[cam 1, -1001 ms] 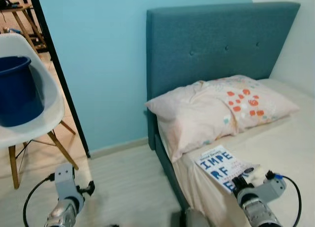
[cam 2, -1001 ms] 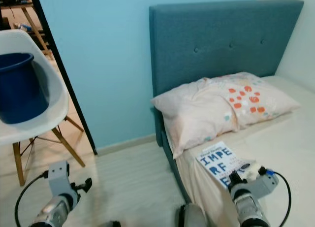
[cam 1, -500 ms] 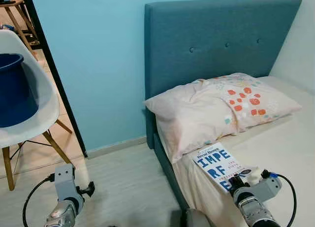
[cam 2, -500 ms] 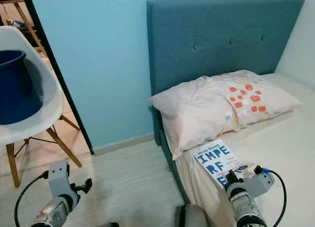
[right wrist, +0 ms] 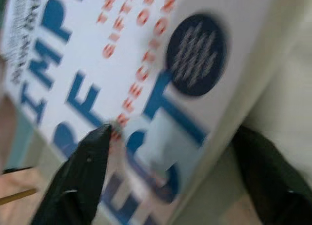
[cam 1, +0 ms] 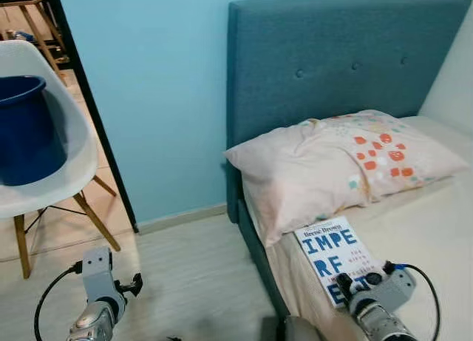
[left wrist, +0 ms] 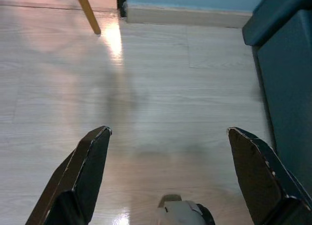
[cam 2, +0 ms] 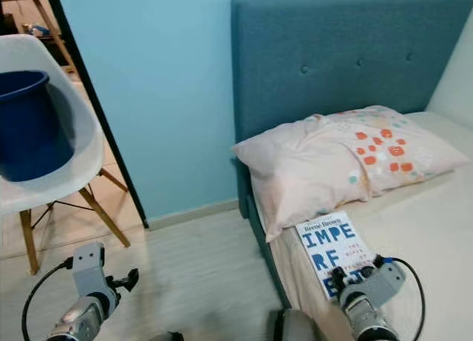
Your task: Clean up the room
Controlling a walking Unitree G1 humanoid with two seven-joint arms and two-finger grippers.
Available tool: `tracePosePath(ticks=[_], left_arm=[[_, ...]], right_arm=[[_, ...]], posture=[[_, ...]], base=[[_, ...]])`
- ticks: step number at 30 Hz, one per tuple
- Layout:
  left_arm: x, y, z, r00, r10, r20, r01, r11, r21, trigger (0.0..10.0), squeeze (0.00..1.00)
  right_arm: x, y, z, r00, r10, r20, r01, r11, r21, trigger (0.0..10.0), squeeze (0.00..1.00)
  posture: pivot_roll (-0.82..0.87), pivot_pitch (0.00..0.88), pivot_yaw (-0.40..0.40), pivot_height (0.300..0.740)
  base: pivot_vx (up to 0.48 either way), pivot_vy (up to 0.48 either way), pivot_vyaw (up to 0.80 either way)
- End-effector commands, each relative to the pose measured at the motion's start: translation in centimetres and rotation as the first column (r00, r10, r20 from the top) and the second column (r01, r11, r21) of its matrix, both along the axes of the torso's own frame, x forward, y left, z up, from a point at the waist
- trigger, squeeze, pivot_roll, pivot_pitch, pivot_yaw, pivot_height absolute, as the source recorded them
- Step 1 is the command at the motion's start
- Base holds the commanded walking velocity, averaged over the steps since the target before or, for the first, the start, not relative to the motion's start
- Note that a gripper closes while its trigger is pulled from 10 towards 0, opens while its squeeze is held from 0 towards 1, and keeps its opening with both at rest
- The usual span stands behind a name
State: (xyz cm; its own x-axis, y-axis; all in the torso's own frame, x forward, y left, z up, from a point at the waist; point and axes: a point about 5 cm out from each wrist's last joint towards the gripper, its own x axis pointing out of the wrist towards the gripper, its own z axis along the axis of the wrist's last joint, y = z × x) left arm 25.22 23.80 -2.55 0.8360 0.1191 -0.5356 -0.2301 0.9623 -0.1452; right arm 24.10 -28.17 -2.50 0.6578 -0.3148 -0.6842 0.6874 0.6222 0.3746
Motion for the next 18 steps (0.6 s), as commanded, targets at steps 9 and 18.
tracePosePath(ticks=[9,18], left_arm=[[-0.4,-1.0,-0.6,0.999,-0.033,-0.021,0.032,0.999,-0.029,10.0,0.00],[-0.7,-1.6,-1.0,0.999,-0.039,-0.034,0.037,0.998,-0.055,10.0,0.00]], right_arm=[[0.1,-5.2,3.3,0.995,-0.061,-0.073,0.029,0.924,-0.381,10.0,0.20],[6.8,-2.7,9.9,0.949,0.217,0.228,-0.059,0.834,-0.548,10.0,0.00]], posture=[[-0.03,0.000,-0.013,0.585],[-0.02,0.000,-0.015,0.600]], base=[[0.000,0.000,0.00],[0.000,0.000,0.00]])
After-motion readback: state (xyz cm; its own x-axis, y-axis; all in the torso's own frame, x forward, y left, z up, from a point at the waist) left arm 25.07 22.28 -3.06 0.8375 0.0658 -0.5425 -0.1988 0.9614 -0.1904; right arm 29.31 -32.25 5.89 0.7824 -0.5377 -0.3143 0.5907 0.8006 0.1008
